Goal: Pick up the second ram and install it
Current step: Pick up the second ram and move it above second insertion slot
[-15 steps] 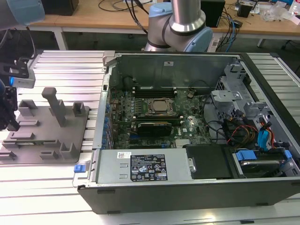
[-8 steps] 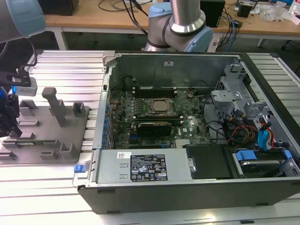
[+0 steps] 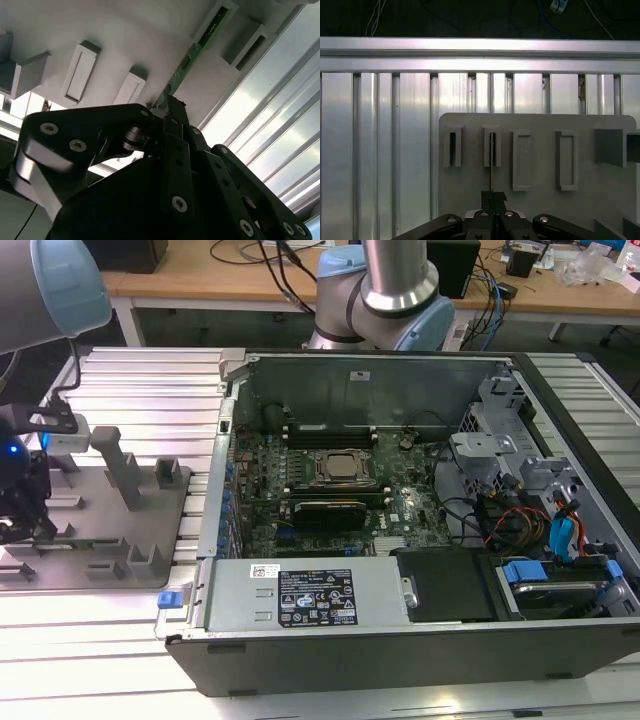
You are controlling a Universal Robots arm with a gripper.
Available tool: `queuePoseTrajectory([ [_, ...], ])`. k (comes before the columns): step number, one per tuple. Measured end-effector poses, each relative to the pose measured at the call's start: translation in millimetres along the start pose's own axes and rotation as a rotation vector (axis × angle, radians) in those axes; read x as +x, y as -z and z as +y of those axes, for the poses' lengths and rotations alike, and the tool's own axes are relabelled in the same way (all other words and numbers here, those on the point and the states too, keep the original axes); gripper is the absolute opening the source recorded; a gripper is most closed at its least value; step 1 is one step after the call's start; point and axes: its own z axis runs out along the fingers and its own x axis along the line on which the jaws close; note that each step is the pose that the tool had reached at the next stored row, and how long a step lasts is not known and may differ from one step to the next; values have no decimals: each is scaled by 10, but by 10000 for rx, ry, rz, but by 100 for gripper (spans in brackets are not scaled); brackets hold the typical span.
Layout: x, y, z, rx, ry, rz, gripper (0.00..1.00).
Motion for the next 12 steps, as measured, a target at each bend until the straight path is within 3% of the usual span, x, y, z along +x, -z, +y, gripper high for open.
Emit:
queuePoseTrajectory([
  [7, 0, -11, 0, 0, -24, -4, 8],
  [10, 0, -11, 0, 0, -24, -4, 27],
  [11, 0, -11, 0, 0, -24, -4, 27],
  [12, 0, -17, -1, 1, 31, 1, 34],
])
